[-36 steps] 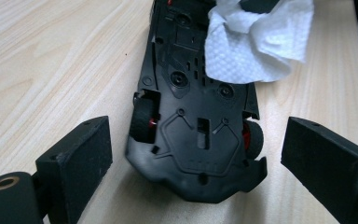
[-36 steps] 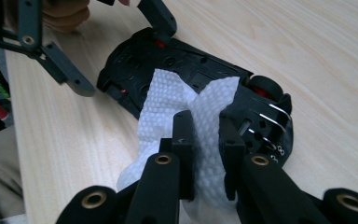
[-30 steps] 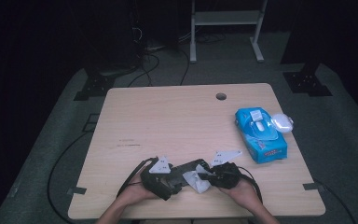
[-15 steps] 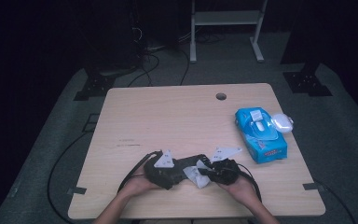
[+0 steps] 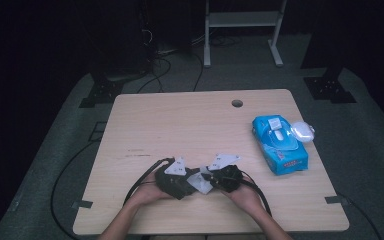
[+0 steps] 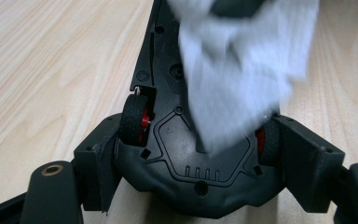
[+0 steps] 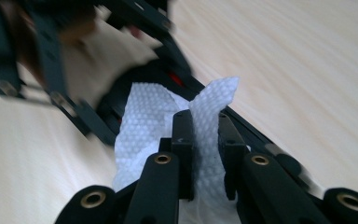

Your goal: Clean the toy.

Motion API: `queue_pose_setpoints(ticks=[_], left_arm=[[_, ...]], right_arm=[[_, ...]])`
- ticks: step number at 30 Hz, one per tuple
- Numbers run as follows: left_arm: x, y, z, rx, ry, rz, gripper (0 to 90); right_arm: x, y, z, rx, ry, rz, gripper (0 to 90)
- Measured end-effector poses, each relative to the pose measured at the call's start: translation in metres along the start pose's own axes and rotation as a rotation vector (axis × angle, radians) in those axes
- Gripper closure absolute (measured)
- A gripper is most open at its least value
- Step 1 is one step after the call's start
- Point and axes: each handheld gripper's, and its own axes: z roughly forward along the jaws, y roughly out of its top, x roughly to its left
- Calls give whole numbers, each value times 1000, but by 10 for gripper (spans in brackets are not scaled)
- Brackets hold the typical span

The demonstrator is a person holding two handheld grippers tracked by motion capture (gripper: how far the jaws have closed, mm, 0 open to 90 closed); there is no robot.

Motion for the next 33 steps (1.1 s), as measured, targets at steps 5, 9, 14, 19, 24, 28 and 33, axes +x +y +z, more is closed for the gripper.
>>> queue_pose_setpoints(ticks=[5, 9, 14, 19, 24, 28, 33], left_arm=[[2, 1, 0, -2, 7, -31, 239], [2, 2, 2, -1, -2, -19, 240], [1, 2, 1, 8, -5, 8, 240], [3, 0, -1, -1, -17, -12, 240], [2, 1, 1, -7, -18, -18, 240], [1, 2, 2, -9, -24, -8, 240], [2, 1, 1, -11, -28, -20, 240]], right_arm=[[-14, -13, -13, 6, -96, 18, 808], [-3, -9, -6, -21, -98, -25, 808], [24, 2, 12, -31, -44, -158, 805], [11, -4, 1, -11, -79, -126, 805], [-7, -13, -10, -10, -137, -57, 806], [4, -6, 0, -37, -78, -70, 805], [8, -3, 4, -35, -65, -92, 805]])
